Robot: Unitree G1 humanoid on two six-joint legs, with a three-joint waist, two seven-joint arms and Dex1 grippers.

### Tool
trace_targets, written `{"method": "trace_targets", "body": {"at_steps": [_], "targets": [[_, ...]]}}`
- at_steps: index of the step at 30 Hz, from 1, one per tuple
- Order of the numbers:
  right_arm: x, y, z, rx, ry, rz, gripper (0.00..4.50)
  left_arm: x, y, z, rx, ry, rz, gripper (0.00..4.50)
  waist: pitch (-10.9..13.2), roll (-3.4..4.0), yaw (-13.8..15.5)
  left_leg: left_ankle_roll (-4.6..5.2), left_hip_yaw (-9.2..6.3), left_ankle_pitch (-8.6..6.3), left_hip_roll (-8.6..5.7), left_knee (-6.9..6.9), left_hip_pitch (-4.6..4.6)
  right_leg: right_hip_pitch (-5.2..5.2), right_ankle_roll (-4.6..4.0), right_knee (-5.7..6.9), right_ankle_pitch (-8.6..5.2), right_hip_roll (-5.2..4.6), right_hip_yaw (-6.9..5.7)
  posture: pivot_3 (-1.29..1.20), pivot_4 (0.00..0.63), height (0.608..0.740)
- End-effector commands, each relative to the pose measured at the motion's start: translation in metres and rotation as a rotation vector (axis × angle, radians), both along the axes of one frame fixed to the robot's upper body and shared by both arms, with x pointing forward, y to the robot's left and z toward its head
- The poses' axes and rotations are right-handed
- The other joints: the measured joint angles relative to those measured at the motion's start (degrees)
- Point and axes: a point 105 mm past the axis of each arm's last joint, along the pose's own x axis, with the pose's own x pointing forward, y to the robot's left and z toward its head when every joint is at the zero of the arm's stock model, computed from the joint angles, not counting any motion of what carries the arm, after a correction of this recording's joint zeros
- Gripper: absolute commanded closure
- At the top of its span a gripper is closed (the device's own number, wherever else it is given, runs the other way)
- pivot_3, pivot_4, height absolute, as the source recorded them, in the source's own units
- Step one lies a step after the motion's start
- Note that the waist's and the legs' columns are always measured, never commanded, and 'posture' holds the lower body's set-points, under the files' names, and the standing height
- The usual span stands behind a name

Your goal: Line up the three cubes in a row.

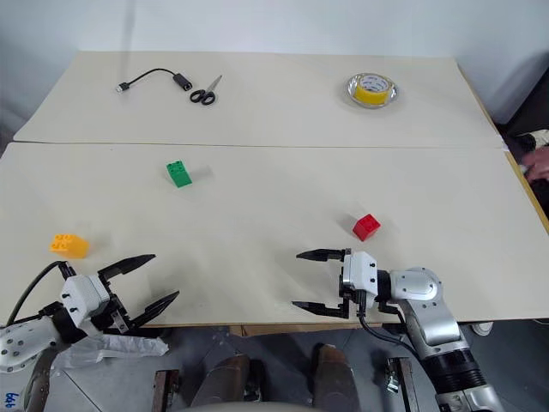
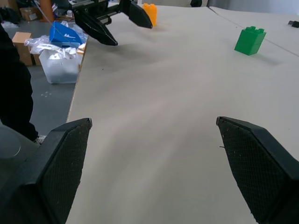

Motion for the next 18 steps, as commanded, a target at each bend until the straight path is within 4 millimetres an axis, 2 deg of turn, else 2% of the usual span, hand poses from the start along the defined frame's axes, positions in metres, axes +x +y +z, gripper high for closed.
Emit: {"method": "trace_targets", "body": {"at_steps": [1,3,5,6,8,10,13,15,18], "targets": [[-0.003,0.002,0.009,0.033,-0.039,0.003,0.0,0.006,0.002,0.009,-0.054,-0.002,0.006,0.01,0.0,0.0,0.0,0.0,0.0,0.0,0.0,0.0,0.0,0.0,0.0,0.0,0.0,0.0,0.0,0.0,0.15,0.74],[-0.003,-0.002,0.018,0.056,-0.056,-0.021,0.0,0.01,0.001,0.019,-0.114,-0.001,0.003,0.01,0.0,0.0,0.0,0.0,0.0,0.0,0.0,0.0,0.0,0.0,0.0,0.0,0.0,0.0,0.0,0.0,0.15,0.74],[-0.003,-0.015,0.039,0.121,-0.067,-0.102,0.0,0.008,-0.01,0.034,-0.219,0.032,-0.089,0.01,0.0,0.0,0.1,0.0,-0.01,0.0,0.0,0.0,-0.01,-0.01,0.0,0.01,0.0,0.0,-0.01,0.0,0.15,0.74],[-0.003,-0.03,0.053,0.172,-0.085,-0.198,0.0,0.01,-0.021,0.038,-0.24,0.049,-0.155,0.01,0.0,0.0,0.3,0.0,-0.02,0.0,0.0,0.0,-0.02,-0.01,0.0,0.01,0.0,-0.01,-0.01,0.0,0.15,0.74],[-0.006,-0.051,0.066,0.207,-0.106,-0.335,0.0,0.01,-0.037,0.041,-0.22,0.064,-0.26,0.01,0.0,0.03,1.4,0.0,-0.06,0.0,-0.02,0.03,0.01,0.05,0.0,0.0,0.0,-0.02,0.0,0.0,0.15,0.74],[-0.011,-0.08,0.067,0.214,-0.105,-0.506,0.0,0.008,-0.059,0.037,-0.157,0.074,-0.379,0.01,0.0,0.05,2.2,-0.01,-0.16,0.0,-0.04,0.02,-0.02,0.06,-0.01,0.02,0.0,0.02,-0.06,0.0,0.15,0.74],[-0.017,-0.118,0.061,0.216,-0.094,-0.73,0.0,0.01,-0.081,0.032,-0.11,0.057,-0.481,0.01,0.0,0.03,2.6,0.0,-0.08,0.0,-0.12,0.02,0.02,0.12,0.01,-0.02,0.0,0.02,0.0,0.0,0.15,0.74],[-0.02,-0.145,0.045,0.198,-0.037,-0.866,0.0,0.017,-0.095,0.035,-0.054,-0.061,-0.522,0.01,-0.1,0.06,2.6,0.0,-0.03,0.0,-0.13,0.02,0.05,0.12,0.02,-0.02,0.01,0.05,0.03,0.0,0.15,0.74],[-0.022,-0.161,0.028,0.182,0.048,-0.946,0.0,0.023,-0.107,0.039,-0.106,-0.063,-0.542,0.01,-0.1,0.06,2.4,0.01,0.09,0.01,-0.12,0.02,0.13,0.13,0.04,0.01,0.02,0.08,0.12,0.0,0.15,0.74]]}}
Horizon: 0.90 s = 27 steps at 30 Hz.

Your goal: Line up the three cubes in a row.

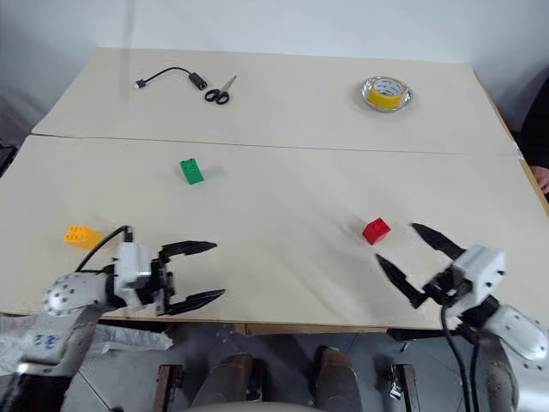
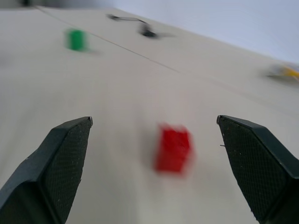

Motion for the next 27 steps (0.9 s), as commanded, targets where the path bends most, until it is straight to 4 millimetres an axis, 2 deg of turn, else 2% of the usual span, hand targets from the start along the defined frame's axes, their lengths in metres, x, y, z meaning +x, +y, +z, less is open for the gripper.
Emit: {"method": "trace_targets", "body": {"at_steps": [1,3,5,8,11,13,18,21,27], "targets": [[-0.002,-0.019,-0.011,0.034,0.06,-0.084,0.0,0.002,-0.012,0.004,-0.037,0.014,-0.047,0.01,0.0,0.03,-0.4,0.0,0.07,0.0,0.03,-0.02,0.08,0.0,0.0,0.03,0.0,0.03,0.08,0.0,0.15,0.74],[0.005,-0.009,-0.013,0.028,0.11,-0.059,0.0,0.006,-0.014,0.002,-0.03,0.021,-0.067,0.01,0.0,0.08,-0.8,0.0,0.18,0.0,0.07,-0.14,0.26,0.05,-0.02,0.03,-0.01,0.07,0.19,0.0,0.15,0.74],[0.011,0.011,-0.005,0.028,0.11,0.015,0.0,0.009,-0.011,0.0,-0.018,0.027,-0.061,0.01,0.0,0.1,-1.5,0.0,0.21,0.0,0.1,-0.15,0.32,0.07,-0.02,0.06,-0.01,0.07,0.23,0.0,0.15,0.74],[0.027,0.022,0.003,0.013,0.135,0.02,0.0,0.011,-0.007,-0.001,-0.008,0.038,-0.058,0.01,0.0,0.1,-1.6,0.0,0.25,0.0,0.16,-0.14,0.38,0.08,-0.04,0.1,-0.02,0.08,0.29,0.0,0.15,0.74],[0.052,0.02,0.003,-0.081,0.179,-0.06,0.0,0.01,-0.004,-0.002,-0.055,0.13,-0.044,0.01,0.0,0.1,-1.4,0.0,0.23,0.0,0.12,-0.1,0.38,0.1,-0.03,0.09,-0.02,0.01,0.29,0.0,0.15,0.74],[0.066,0.021,0.003,-0.139,0.193,-0.083,0.0,0.004,0.0,-0.01,-0.028,0.164,-0.055,0.01,0.0,0.1,-1.3,0.01,0.16,0.0,0.11,-0.1,0.34,0.11,-0.03,0.07,-0.02,-0.02,0.23,0.0,0.15,0.74],[0.079,0.029,-0.005,-0.191,0.263,-0.034,0.0,-0.005,0.001,-0.017,-0.005,0.173,-0.045,0.01,0.0,0.1,-1.2,0.01,0.04,0.0,0.09,-0.12,0.19,0.1,-0.04,-0.04,-0.02,-0.01,0.06,0.0,0.15,0.74],[0.082,0.035,-0.005,-0.189,0.282,0.017,0.61,-0.005,0.004,-0.016,-0.009,0.173,-0.02,0.0,0.0,0.1,-1.2,0.02,0.03,0.0,0.07,-0.09,0.16,0.1,-0.03,-0.05,-0.02,-0.03,0.04,0.0,0.15,0.74],[0.078,0.047,-0.001,-0.197,0.299,0.136,2.64,-0.006,0.012,-0.016,-0.032,0.187,0.038,0.0,0.0,0.1,-1.4,0.01,0.03,0.0,0.1,-0.11,0.17,0.1,-0.03,-0.06,-0.02,-0.01,0.02,0.0,0.15,0.74]]}}
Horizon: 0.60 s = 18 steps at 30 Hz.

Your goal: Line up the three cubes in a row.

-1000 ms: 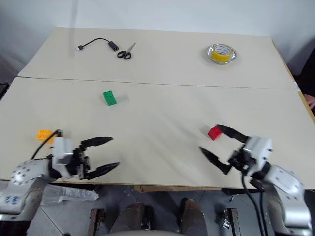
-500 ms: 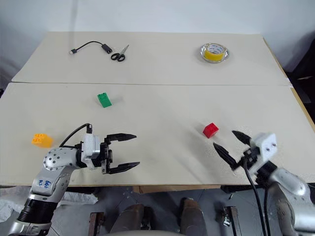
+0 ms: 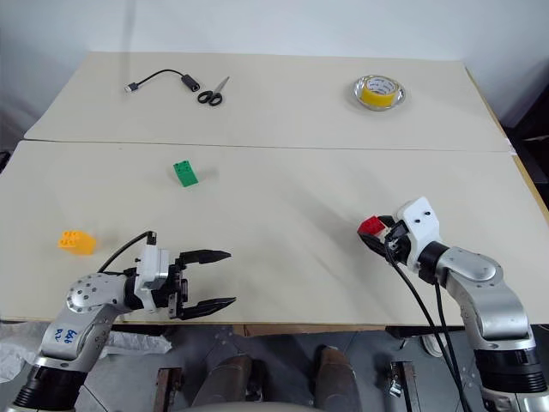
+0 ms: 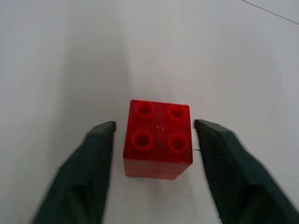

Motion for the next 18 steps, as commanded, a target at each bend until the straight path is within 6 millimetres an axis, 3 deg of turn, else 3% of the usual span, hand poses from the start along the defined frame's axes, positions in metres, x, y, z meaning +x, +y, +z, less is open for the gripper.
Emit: {"method": "trace_targets", "body": {"at_steps": [1,3,7,9,12,18], "targets": [[-0.008,0.013,0.013,0.005,-0.008,0.146,3.02,0.004,0.005,0.014,-0.059,-0.033,0.074,0.0,0.0,0.0,0.0,0.0,0.0,0.0,0.0,0.0,0.0,0.0,0.0,0.0,0.0,0.0,0.01,0.0,0.15,0.74],[-0.013,0.022,0.017,0.006,-0.007,0.232,3.03,0.009,0.008,0.017,-0.096,-0.029,0.125,0.0,0.0,-0.01,0.1,0.01,0.0,0.0,-0.02,0.01,0.0,0.01,0.01,0.0,0.01,-0.02,0.01,0.0,0.15,0.74],[-0.017,0.077,0.033,-0.071,-0.022,0.64,3.03,0.001,0.026,0.006,-0.083,0.002,0.209,0.0,0.0,0.01,-1.4,0.01,0.08,-0.01,0.04,0.0,0.12,0.06,0.01,0.0,0.01,0.01,0.07,0.0,0.15,0.74],[-0.007,0.091,0.032,-0.146,-0.03,0.735,3.03,-0.003,0.028,0.002,-0.068,0.01,0.222,0.0,0.0,0.0,-1.7,0.0,0.03,0.0,0.08,-0.05,0.14,0.07,-0.02,0.0,-0.01,0.02,0.01,0.0,0.15,0.74],[0.009,0.11,0.031,-0.206,-0.014,0.815,3.03,-0.006,0.032,0.001,-0.065,0.009,0.251,0.0,0.0,-0.01,-1.3,-0.01,0.02,-0.01,0.08,-0.03,0.14,0.08,-0.05,0.01,-0.03,0.0,-0.03,0.0,0.15,0.74],[0.03,0.127,0.024,-0.279,-0.012,0.876,3.03,-0.011,0.038,0.003,-0.062,-0.004,0.301,0.0,0.0,-0.01,-1.3,0.03,-0.2,-0.03,-0.06,0.06,-0.02,0.13,-0.03,-0.03,-0.02,-0.12,-0.21,0.0,0.15,0.74]]}}
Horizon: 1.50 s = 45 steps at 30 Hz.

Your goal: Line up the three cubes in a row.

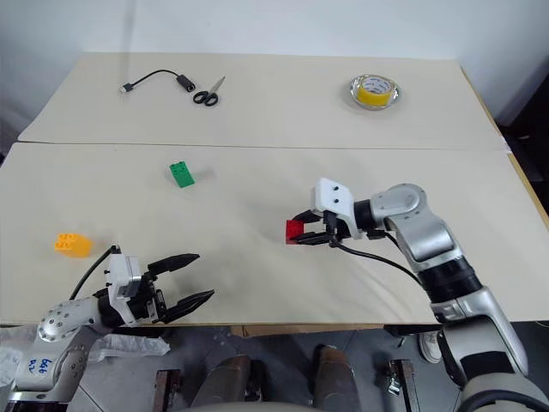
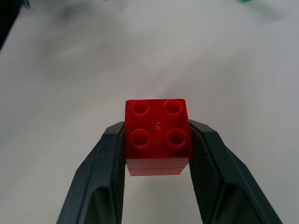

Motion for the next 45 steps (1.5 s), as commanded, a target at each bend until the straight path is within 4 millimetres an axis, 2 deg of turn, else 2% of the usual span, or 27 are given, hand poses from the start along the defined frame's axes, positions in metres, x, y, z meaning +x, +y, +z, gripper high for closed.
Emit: {"method": "trace_targets", "body": {"at_steps": [1,5,10,14,16,18,22,27,30,33,36,39,45], "targets": [[0.009,0.003,0.001,-0.026,-0.047,0.029,3.03,-0.005,0.002,0.011,0.006,-0.055,0.023,0.0,0.0,0.0,-0.2,0.0,-0.02,0.0,0.0,0.0,0.0,0.0,0.0,-0.01,0.0,0.0,-0.02,0.0,0.15,0.74],[0.009,0.009,-0.002,-0.016,-0.048,0.063,3.03,-0.01,0.005,0.012,0.004,-0.057,0.047,0.0,0.0,0.0,-0.5,0.0,-0.09,0.0,0.04,-0.02,-0.03,0.0,0.0,-0.03,0.0,0.05,-0.09,0.0,0.15,0.74],[0.007,0.007,-0.002,-0.014,-0.049,0.095,1.38,-0.014,0.015,0.013,-0.007,-0.055,0.116,0.0,0.0,0.01,-0.5,-0.01,-0.08,0.0,0.06,-0.02,-0.03,0.0,0.0,-0.04,0.0,0.05,-0.07,0.0,0.15,0.74],[0.008,0.002,0.02,0.082,-0.126,0.059,0.04,-0.017,0.035,0.02,-0.032,-0.089,0.266,0.0,0.0,0.02,-0.4,-0.01,-0.1,0.0,0.06,-0.01,-0.07,0.0,0.0,-0.08,0.0,0.02,-0.07,0.0,0.15,0.74],[-0.004,-0.011,0.03,0.221,-0.182,0.071,0.01,-0.022,0.053,0.025,-0.067,-0.132,0.425,0.0,0.0,0.02,-0.3,-0.01,-0.18,0.0,0.06,-0.01,-0.13,0.0,0.0,-0.11,0.0,0.01,-0.07,0.0,0.15,0.74],[-0.02,-0.025,0.038,0.39,-0.167,0.067,0.01,-0.028,0.069,0.026,-0.089,-0.165,0.569,0.0,0.0,-0.01,0.0,-0.04,-0.52,-0.03,0.07,-0.01,-0.21,0.22,0.0,-0.38,0.0,0.01,-0.06,0.0,0.15,0.74],[-0.041,-0.038,0.032,0.513,-0.162,0.033,0.01,-0.034,0.091,0.018,-0.117,-0.161,0.821,0.0,0.0,-0.01,0.7,-0.01,-0.63,-0.1,0.02,0.01,-0.3,0.33,0.04,-0.58,0.02,0.05,-0.15,0.0,0.15,0.74],[-0.047,-0.048,0.032,0.671,-0.184,-0.115,0.01,-0.049,0.083,0.008,-0.166,-0.146,0.889,0.0,0.0,-0.02,1.0,0.0,-0.58,-0.11,0.07,0.03,-0.16,0.46,0.07,-0.62,0.04,0.07,-0.12,0.0,0.15,0.74],[-0.046,-0.053,0.031,0.703,-0.177,-0.169,0.01,-0.047,0.075,0.005,-0.183,-0.123,0.88,0.0,0.0,-0.01,1.2,-0.01,-0.59,-0.11,0.06,0.03,-0.15,0.45,0.06,-0.6,0.04,0.05,-0.08,0.0,0.15,0.74],[-0.045,-0.053,0.029,0.69,-0.171,-0.177,0.01,-0.023,0.063,0.023,-0.219,-0.156,0.861,0.0,0.0,-0.01,1.3,0.0,-0.63,-0.12,0.05,0.04,-0.16,0.46,0.06,-0.6,0.04,0.03,-0.08,0.0,0.15,0.74],[-0.044,-0.051,0.028,0.677,-0.166,-0.164,0.01,0.021,0.053,0.047,-0.273,-0.173,0.9,0.0,0.0,0.0,1.9,0.03,-0.69,-0.09,0.02,0.06,-0.19,0.47,0.06,-0.56,0.04,0.02,-0.11,0.0,0.15,0.74],[-0.046,-0.041,0.035,0.679,-0.164,-0.129,0.01,0.06,0.045,0.047,-0.227,-0.117,0.94,0.0,0.0,0.0,1.8,0.02,-0.68,-0.07,-0.01,0.13,-0.16,0.48,0.06,-0.4,0.05,0.07,-0.13,0.0,0.15,0.74],[-0.051,-0.024,0.046,0.699,-0.148,-0.086,0.01,0.13,0.014,0.059,-0.249,-0.051,0.96,0.0,0.0,0.0,1.4,0.03,-0.61,-0.05,-0.06,0.09,-0.17,0.44,0.08,-0.43,0.05,0.16,-0.54,0.0,0.15,0.74]]}}
